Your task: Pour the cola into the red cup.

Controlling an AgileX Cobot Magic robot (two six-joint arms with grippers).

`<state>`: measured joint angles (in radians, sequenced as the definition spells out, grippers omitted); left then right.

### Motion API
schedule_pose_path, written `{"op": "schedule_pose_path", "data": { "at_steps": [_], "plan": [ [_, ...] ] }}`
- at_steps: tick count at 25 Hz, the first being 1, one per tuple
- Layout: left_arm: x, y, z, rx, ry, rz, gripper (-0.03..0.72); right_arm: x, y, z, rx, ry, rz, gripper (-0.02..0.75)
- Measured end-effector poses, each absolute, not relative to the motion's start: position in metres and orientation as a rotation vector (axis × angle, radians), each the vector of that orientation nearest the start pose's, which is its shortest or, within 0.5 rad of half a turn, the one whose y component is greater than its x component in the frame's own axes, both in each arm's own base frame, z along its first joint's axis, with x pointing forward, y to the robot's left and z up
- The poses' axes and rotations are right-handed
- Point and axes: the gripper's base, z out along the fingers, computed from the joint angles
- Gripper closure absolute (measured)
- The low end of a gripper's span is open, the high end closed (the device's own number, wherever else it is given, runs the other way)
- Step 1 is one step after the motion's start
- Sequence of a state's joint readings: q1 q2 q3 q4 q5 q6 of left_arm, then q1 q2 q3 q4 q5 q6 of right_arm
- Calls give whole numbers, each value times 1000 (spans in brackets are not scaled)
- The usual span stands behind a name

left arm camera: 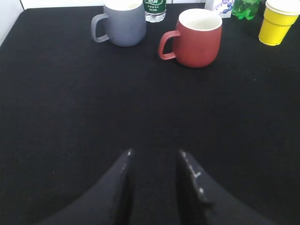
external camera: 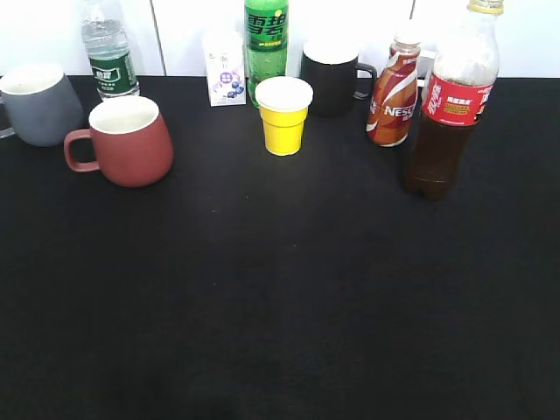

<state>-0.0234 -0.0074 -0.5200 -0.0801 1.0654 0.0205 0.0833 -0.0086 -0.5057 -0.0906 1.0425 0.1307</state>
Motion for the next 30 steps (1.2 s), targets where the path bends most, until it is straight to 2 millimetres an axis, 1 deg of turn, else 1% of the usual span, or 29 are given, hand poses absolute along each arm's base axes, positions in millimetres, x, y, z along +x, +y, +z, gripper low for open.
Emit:
{"op": "schedule_pose_path", "data": {
  "at_steps": [13,14,15,16,17,18,19,21,24,25,26,27,30],
  "plan": [
    [-9,-6,284,49,2011,-98,448,-6,-8,281,51,2008,29,153],
    [-9,-7,288,48,1983,-105,430,-6,-8,281,51,2008,29,153],
    [-4,-8,298,44,1937,-126,390,-6,-8,281,51,2008,29,153],
    [4,-10,306,43,1901,-157,328,-6,-8,281,51,2008,29,153],
    [17,-12,314,61,1882,-172,258,-6,-8,281,51,2008,29,153],
    [32,-13,319,82,1872,-170,211,-6,-8,281,51,2008,29,153],
    [52,-13,325,90,1850,-150,190,-6,-8,281,51,2008,29,153],
    [90,-10,332,67,1796,-115,178,-6,-8,281,51,2008,29,153],
    [139,-7,332,15,1728,-76,181,-6,-8,281,51,2008,29,153],
    [152,-7,327,10,1704,-71,192,-6,-8,281,51,2008,29,153],
    [166,-9,315,4,1700,-75,201,-6,-8,281,51,2008,29,153],
    [181,-15,296,19,1735,-81,204,-6,-8,281,51,2008,29,152],
    [203,-38,249,70,1774,-127,205,-6,-8,281,51,2008,29,153]
  ]
}}
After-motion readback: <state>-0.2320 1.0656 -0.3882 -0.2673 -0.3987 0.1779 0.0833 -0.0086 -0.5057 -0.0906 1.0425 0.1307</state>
